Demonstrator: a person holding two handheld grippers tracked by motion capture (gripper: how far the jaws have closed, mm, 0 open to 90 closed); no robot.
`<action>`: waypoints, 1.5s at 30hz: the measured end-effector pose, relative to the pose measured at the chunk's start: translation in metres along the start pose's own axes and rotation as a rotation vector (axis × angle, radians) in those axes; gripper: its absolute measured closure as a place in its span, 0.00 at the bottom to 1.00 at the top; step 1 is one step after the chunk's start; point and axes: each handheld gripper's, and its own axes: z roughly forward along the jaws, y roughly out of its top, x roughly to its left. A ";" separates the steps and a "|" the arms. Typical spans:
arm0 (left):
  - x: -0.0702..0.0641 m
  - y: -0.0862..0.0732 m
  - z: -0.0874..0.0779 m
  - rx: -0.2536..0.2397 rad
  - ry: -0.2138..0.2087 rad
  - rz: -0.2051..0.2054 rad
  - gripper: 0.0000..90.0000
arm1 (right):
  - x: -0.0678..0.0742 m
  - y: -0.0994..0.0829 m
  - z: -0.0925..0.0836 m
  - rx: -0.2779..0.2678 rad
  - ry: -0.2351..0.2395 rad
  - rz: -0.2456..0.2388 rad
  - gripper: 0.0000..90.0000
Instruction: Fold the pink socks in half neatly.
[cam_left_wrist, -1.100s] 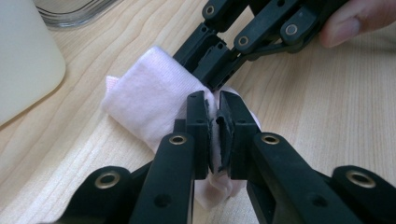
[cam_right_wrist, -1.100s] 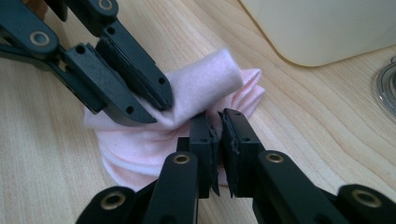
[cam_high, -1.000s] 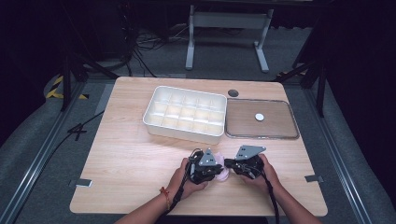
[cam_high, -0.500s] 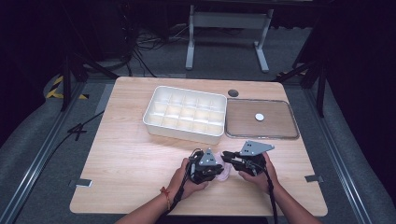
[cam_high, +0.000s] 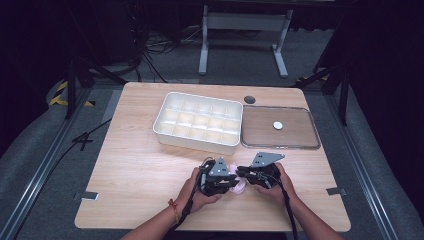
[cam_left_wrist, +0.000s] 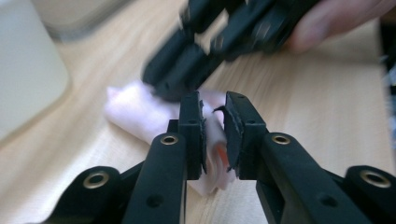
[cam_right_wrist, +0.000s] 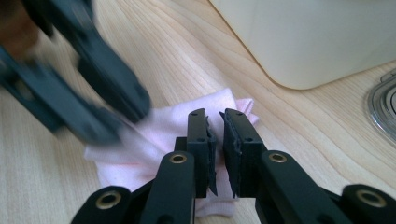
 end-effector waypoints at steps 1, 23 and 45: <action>0.003 0.003 -0.009 -0.022 0.000 -0.003 0.87 | 0.000 -0.001 0.000 0.001 0.000 0.004 0.90; -0.007 -0.021 0.023 0.066 -0.041 0.109 0.89 | 0.006 -0.003 -0.003 0.013 -0.045 -0.057 0.93; -0.008 -0.020 0.024 0.072 -0.038 0.112 0.90 | 0.016 0.008 -0.005 -0.016 -0.038 -0.092 1.00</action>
